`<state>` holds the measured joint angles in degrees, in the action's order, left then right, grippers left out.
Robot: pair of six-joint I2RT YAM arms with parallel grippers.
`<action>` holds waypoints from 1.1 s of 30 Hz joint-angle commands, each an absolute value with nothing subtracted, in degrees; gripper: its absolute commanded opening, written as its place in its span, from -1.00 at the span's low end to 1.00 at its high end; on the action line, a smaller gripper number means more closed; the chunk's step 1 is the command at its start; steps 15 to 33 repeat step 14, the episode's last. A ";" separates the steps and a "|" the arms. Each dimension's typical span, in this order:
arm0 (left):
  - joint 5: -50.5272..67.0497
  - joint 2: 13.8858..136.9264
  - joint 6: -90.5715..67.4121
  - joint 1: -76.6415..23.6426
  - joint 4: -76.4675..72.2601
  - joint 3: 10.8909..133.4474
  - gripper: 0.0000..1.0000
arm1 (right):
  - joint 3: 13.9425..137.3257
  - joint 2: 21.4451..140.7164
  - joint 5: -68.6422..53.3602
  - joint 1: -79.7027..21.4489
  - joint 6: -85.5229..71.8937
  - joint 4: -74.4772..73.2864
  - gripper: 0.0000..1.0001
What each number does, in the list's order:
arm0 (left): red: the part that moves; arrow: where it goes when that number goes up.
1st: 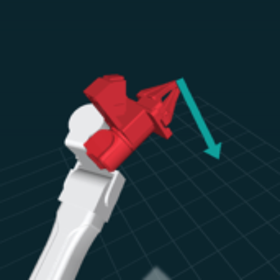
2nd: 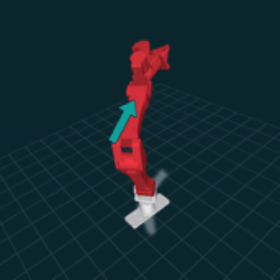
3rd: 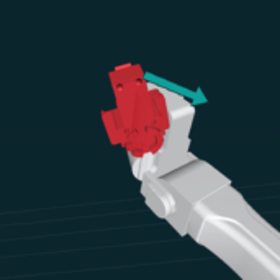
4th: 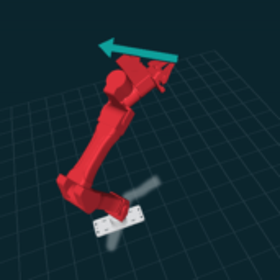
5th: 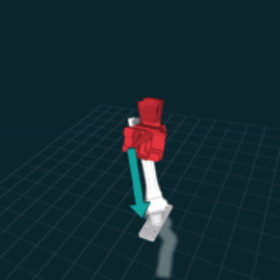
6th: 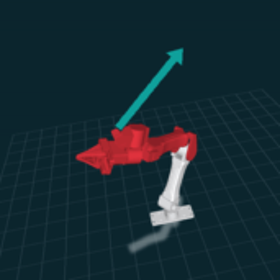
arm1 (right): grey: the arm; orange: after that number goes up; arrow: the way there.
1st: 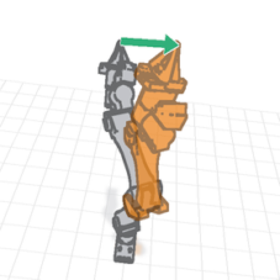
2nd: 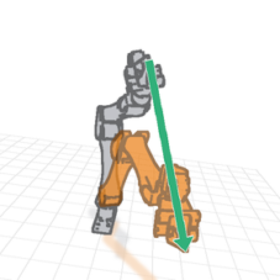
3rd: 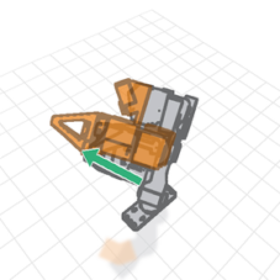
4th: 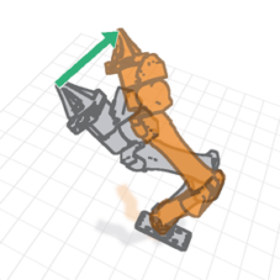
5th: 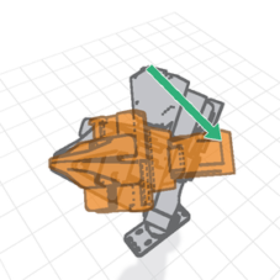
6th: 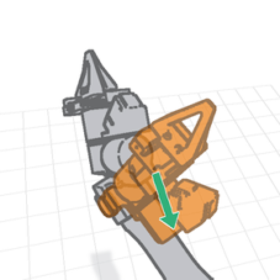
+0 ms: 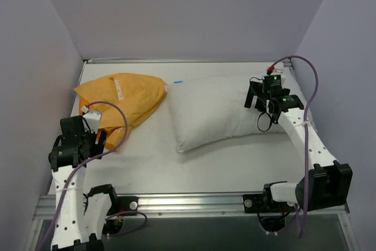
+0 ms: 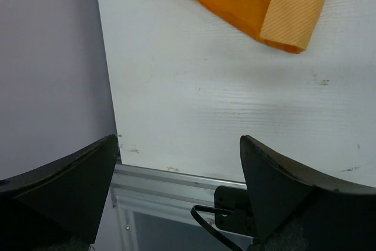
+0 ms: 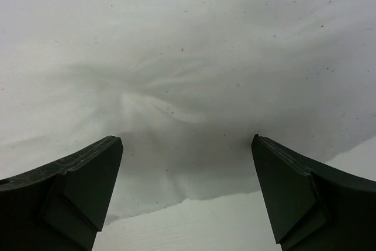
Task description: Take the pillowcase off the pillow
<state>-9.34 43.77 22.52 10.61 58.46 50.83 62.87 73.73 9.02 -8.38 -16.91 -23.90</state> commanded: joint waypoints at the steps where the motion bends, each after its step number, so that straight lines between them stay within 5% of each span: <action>1: -12.22 41.05 20.83 11.07 54.58 49.57 0.87 | 62.23 72.33 7.12 -8.96 -17.49 -25.31 0.99; 33: -12.13 39.55 19.69 12.83 54.84 47.99 0.88 | 58.36 68.38 4.13 -8.96 -16.61 -23.11 0.99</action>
